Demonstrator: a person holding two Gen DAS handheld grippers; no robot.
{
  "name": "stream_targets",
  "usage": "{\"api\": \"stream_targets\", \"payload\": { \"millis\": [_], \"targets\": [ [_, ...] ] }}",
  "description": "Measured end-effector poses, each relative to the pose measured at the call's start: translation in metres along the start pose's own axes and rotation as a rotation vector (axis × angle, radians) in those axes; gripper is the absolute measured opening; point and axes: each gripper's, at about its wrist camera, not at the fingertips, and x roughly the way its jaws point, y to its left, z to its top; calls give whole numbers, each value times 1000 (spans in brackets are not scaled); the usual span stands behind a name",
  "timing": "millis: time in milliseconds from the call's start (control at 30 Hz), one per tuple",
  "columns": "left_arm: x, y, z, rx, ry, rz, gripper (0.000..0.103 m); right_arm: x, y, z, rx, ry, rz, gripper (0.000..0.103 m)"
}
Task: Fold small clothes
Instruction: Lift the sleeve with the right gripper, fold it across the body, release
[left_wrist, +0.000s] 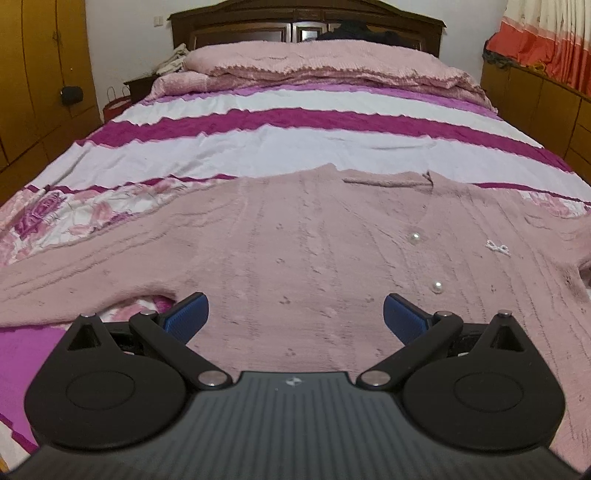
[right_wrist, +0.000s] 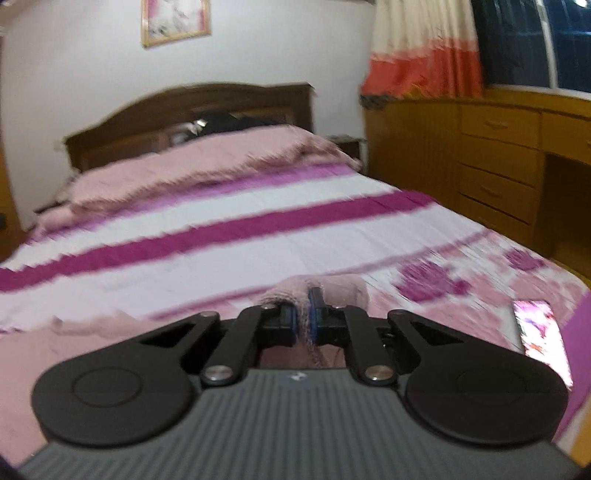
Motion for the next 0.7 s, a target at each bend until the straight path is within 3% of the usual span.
{"api": "stream_targets", "payload": {
  "millis": [167, 300, 500, 700],
  "targets": [
    [-10, 19, 5, -12, -22, -4, 103, 0, 65, 19, -54, -39, 93, 10],
    [-17, 36, 12, -18, -47, 1, 103, 13, 114, 15, -90, -29, 146, 10],
    [-19, 56, 17, -30, -66, 4, 103, 46, 188, -20, -149, 60, 213, 11],
    [-2, 73, 12, -60, -36, -5, 103, 74, 249, -74, -221, 190, 285, 11]
  ]
}}
